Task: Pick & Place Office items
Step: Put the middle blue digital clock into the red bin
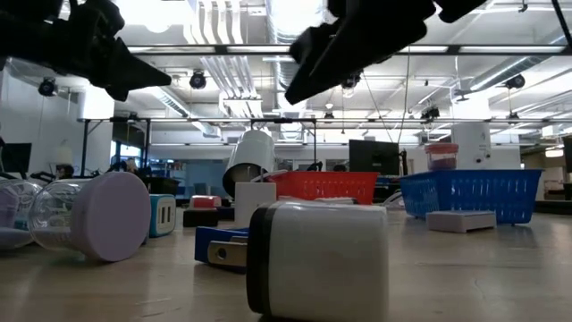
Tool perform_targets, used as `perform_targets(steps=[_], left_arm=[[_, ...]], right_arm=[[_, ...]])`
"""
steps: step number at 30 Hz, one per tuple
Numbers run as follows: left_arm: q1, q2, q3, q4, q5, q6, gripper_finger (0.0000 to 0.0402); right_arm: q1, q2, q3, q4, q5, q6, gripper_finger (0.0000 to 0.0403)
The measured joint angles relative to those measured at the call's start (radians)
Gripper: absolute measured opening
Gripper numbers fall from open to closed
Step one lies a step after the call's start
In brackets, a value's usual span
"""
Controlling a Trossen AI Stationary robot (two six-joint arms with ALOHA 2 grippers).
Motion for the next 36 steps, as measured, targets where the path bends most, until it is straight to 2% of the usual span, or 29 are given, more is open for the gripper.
perform_targets(steps=[5,10,16,20,36], left_arm=[[0.0,-0.001,-0.001,-0.004,0.0,0.006,0.0005],[0.0,-0.001,-0.001,-0.021,-0.001,0.004,0.0005],[0.0,-0.001,-0.001,-0.048,-0.001,-0.001,0.0005],[0.0,-0.002,-0.001,-0.07,0.013,-0.02,0.0005],[0.0,-0.001,-0.001,-0.081,0.022,-0.021,0.0005]], right_arm=[[0.002,0.127,0.142,-0.086,-0.158,-0.121,0.0244],[0.001,0.233,0.257,-0.185,-0.166,-0.223,0.0255],[0.002,0.332,0.358,-0.273,-0.167,-0.27,0.0247],[0.002,0.361,0.387,-0.323,-0.169,-0.288,0.024],[0.003,0.405,0.372,-0.258,-0.215,-0.298,0.0233]])
